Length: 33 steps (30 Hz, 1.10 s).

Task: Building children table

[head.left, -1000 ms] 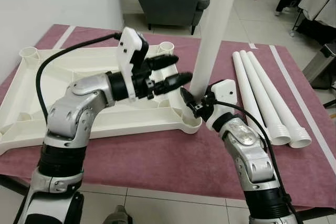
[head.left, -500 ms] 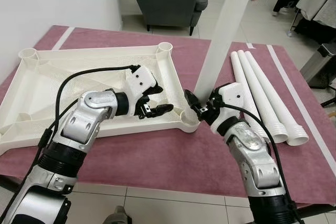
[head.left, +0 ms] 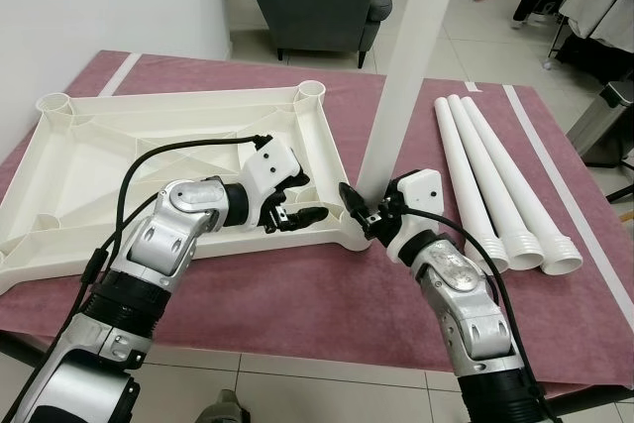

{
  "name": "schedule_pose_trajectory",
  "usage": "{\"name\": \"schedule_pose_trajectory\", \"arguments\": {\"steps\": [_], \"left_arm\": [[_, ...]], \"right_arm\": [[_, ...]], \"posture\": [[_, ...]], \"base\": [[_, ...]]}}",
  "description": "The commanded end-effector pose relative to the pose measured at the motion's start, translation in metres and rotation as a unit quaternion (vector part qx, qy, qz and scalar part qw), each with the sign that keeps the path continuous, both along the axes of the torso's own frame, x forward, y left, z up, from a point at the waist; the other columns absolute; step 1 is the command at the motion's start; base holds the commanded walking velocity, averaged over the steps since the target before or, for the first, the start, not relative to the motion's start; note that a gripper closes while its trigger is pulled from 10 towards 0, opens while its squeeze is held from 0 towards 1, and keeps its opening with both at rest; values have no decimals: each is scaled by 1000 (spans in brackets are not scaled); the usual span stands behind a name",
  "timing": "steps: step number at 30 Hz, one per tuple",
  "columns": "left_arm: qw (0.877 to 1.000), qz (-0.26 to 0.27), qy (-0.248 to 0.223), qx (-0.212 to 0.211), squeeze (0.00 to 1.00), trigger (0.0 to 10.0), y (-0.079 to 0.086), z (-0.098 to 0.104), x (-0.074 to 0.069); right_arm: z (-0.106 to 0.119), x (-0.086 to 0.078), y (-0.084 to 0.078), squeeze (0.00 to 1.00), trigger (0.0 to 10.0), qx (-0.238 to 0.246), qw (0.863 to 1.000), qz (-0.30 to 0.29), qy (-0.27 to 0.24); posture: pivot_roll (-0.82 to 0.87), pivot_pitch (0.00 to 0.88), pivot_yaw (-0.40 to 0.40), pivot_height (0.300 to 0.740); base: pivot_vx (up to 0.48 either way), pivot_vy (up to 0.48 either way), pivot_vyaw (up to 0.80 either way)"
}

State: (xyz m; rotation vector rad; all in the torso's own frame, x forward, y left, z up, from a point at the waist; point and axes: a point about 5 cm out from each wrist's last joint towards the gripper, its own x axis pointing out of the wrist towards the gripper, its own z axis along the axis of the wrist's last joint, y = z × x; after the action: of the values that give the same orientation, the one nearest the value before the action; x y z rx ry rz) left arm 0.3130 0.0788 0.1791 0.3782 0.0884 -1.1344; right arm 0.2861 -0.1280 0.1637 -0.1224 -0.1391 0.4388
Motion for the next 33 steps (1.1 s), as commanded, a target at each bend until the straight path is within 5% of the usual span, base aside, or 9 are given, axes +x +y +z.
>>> {"name": "schedule_pose_trajectory", "arguments": {"steps": [1, 10, 33], "left_arm": [[1000, 17, -12, 4, 0, 10000, 0, -2, 1], [1000, 14, -9, 2, 0, 10000, -1, -5, -2], [1000, 16, -7, 9, 0, 10000, 0, -8, -1]], "right_arm": [[-6, 2, 2, 0, 0, -5, 1000, 3, 10], [-6, 8, -3, 0, 0, -8, 1000, -8, 7], [-25, -7, -9, 0, 0, -18, 999, -12, 44]], "posture": [[97, 20, 27, 740], [99, 18, 25, 740], [91, 28, 28, 740]], "base": [[0, 0, 0], [0, 0, 0], [0, 0, 0]]}}
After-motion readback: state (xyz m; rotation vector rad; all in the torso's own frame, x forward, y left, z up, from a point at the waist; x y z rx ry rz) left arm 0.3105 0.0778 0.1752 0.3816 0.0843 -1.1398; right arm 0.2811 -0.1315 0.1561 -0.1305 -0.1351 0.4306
